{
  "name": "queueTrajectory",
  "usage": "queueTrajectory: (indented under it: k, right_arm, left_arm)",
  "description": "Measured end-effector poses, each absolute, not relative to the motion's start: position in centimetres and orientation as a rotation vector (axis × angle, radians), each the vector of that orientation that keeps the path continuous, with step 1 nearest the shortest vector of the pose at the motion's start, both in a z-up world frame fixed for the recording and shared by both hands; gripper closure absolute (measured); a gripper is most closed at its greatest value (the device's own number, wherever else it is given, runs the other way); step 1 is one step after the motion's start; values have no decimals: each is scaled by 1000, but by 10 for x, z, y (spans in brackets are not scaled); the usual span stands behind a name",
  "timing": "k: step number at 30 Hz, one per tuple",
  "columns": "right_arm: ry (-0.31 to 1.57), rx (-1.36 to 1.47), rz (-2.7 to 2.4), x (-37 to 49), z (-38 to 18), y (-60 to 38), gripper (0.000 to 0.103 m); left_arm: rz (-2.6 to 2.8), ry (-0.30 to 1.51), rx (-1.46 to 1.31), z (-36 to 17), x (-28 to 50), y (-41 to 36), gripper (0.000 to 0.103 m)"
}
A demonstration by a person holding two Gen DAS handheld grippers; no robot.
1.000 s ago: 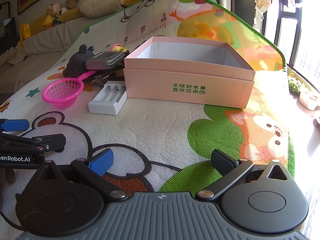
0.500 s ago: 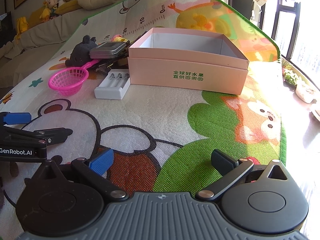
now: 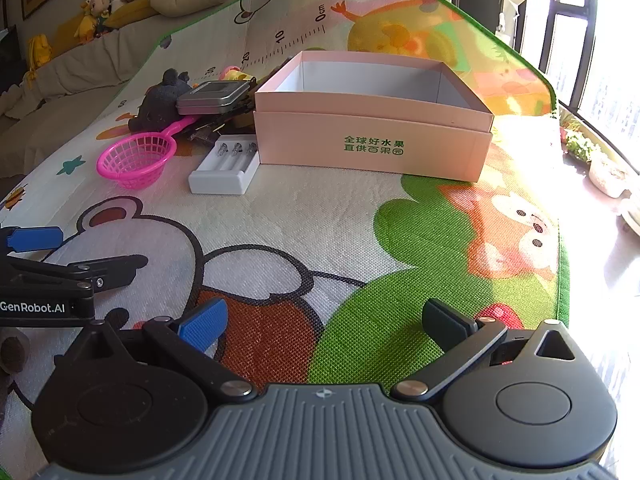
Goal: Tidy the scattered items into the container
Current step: 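Grasp the white battery charger with the right tool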
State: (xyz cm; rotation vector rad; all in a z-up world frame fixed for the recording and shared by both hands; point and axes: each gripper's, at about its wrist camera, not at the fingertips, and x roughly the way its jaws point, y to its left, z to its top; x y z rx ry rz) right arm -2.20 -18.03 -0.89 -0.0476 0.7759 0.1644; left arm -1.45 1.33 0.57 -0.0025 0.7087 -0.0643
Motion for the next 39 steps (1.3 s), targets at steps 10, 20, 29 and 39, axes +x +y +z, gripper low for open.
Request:
queueTrajectory:
  k: [10, 20, 29, 39]
  right_arm:
    - [718, -49, 292, 27, 9, -134, 30]
    - [690, -150, 341, 58, -4, -89, 60]
    - [704, -181, 379, 16, 9, -134, 56]
    - [664, -126, 306, 69, 1, -76, 30]
  left_arm:
    - [71, 696, -92, 6, -10, 60, 0]
    - [67, 686, -98, 5, -13, 60, 0]
    - [92, 701, -58, 4, -10, 53, 0]
    - [91, 694, -68, 4, -12, 54, 0]
